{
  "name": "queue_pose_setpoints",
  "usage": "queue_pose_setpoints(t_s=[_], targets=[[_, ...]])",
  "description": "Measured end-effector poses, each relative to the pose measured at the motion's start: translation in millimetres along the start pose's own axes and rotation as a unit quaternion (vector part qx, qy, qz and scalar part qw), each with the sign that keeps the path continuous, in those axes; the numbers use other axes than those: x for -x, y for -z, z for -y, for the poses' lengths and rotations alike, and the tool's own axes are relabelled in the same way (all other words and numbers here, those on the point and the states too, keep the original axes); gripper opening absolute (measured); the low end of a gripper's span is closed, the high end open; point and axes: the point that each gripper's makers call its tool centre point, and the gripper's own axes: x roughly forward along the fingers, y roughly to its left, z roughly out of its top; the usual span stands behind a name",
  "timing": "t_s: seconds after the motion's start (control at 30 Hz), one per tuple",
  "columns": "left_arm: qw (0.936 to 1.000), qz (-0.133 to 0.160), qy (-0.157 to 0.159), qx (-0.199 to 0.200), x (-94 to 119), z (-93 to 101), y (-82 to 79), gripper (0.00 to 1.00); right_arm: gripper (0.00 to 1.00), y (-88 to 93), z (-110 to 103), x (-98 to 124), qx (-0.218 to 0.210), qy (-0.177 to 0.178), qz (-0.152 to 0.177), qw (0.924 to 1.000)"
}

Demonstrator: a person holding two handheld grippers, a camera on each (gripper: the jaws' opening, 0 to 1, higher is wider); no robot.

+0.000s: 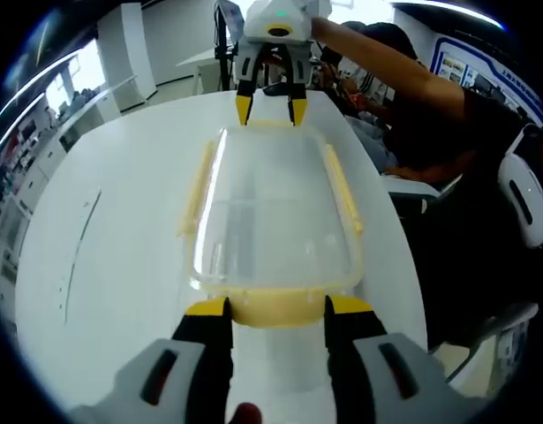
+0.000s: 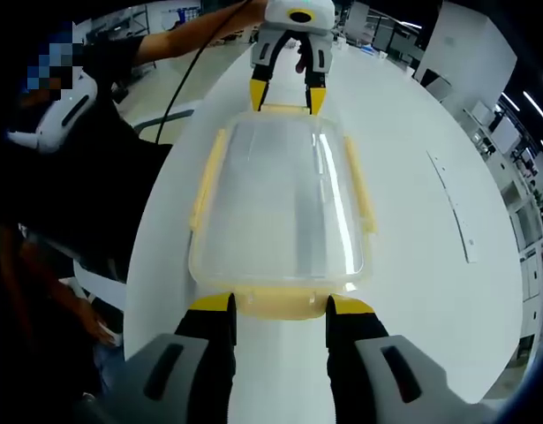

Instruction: Snap each plastic latch of the storage box into its locked position after aligning the lid with the box until every specified latch is closed and the lid sits flush.

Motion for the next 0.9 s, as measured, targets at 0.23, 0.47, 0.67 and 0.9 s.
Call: queue_pose_setpoints(t_s=[0.23,0.47,0.67,0.9], targets=[[1.0000,-0.003,0.000,-0.001,7.0,2.8,14.0,0.39,0.38,-14.4,-0.8,-10.8,-0.002,-0.004,0.005,1.0000],[0.9999,-0.003,-0.008,-0.005,15.4,1.5,26.5,0.39,0.38,-23.0,-2.2,-19.3,-0.001,-0.001,0.012,0.9999],[1.0000,-0.003,-0.006,-0.003,18.8,2.1,33.8,0.39,0.38,-31.3,-1.6,-23.7,0.001,0.000,0.019,0.9998],[1.0000,-0.002,-0.009,-0.001,23.6,3.5,43.5,0.39,0.38,-43.6,-3.2,-30.1,0.001,-0.003,0.025,0.9997]])
